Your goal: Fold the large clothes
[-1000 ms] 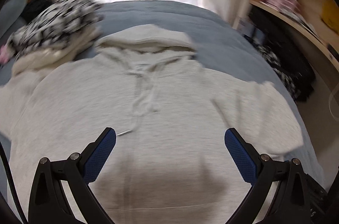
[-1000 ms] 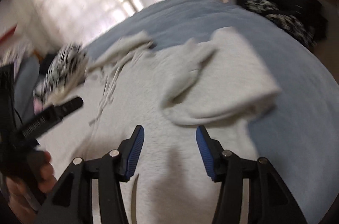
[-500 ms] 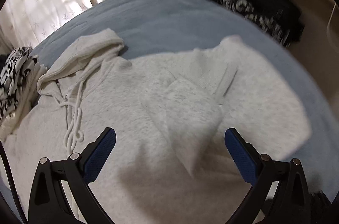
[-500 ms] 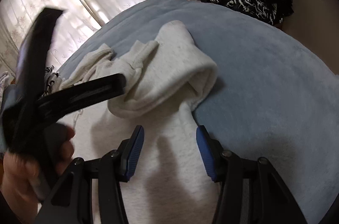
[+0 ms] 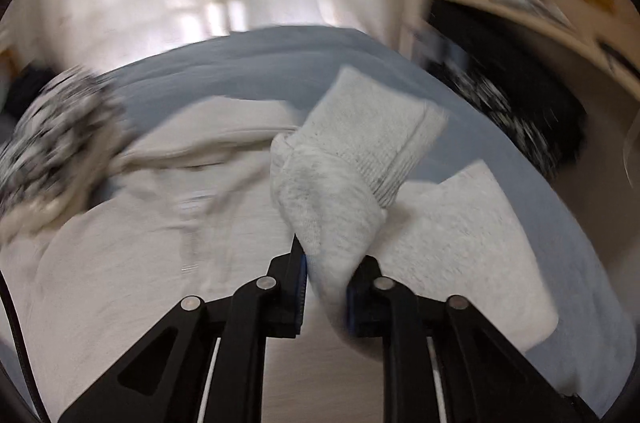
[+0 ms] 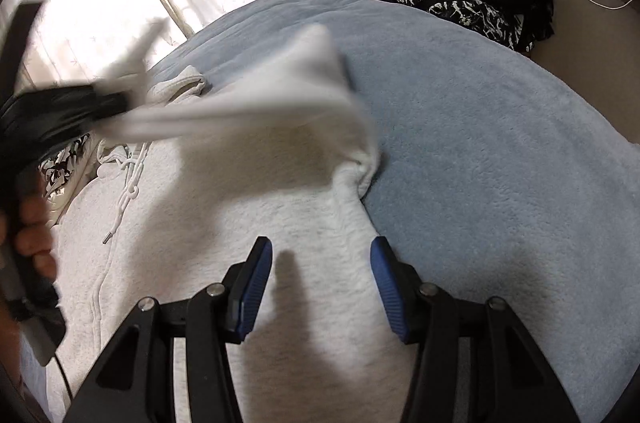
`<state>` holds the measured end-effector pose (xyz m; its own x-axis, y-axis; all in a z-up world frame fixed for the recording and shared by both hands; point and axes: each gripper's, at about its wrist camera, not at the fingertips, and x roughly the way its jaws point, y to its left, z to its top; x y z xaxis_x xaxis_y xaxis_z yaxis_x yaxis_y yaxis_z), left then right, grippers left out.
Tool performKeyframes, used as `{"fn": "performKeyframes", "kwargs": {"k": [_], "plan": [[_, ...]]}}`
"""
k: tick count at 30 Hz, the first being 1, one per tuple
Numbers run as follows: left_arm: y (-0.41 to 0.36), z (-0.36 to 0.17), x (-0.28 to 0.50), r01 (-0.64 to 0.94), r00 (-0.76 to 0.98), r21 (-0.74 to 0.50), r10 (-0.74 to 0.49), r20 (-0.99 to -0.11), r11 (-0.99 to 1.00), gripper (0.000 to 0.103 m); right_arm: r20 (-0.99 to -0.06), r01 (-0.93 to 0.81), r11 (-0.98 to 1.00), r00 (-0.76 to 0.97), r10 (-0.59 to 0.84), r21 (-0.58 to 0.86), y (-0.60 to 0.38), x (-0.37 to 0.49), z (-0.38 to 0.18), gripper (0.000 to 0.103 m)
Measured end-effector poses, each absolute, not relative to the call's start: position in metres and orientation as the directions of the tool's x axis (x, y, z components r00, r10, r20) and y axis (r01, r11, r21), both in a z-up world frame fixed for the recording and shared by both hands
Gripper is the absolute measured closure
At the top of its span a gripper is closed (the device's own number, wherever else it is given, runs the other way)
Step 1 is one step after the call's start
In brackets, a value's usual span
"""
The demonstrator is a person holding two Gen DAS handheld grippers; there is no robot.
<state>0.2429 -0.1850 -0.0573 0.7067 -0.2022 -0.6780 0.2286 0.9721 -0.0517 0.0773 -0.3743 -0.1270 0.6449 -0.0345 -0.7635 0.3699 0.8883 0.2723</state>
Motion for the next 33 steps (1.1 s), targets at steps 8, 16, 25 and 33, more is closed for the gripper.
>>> {"fn": "performKeyframes", "kwargs": {"k": [8,16,25,33], "plan": [[-0.038,-0.118,0.238,0.01,0.565,-0.372,-0.312,-0.764,0.928,0.018,-0.781,0.348,0.91,0.622,-0.047,0.223,-0.363,0.084,-0.13,0.051],[0.003,-0.143,0.263,-0.053,0.521,-0.491,-0.396,-0.757,0.869,0.018,-0.797,0.334,0.915,0.604,-0.023,0.226,-0.363,0.087,-0.119,0.051],[0.005,-0.165,0.303,0.01,0.468,-0.438,-0.391,-0.792,0.899,0.018,-0.748,0.239,0.901,0.651,0.128,0.363,-0.401,0.151,-0.065,0.031],[0.037,-0.167,0.31,0.053,0.453,-0.543,-0.505,-0.735,0.838,0.018,-0.798,0.294,0.833,0.545,0.256,0.468,-0.439,0.259,-0.114,0.031]]}}
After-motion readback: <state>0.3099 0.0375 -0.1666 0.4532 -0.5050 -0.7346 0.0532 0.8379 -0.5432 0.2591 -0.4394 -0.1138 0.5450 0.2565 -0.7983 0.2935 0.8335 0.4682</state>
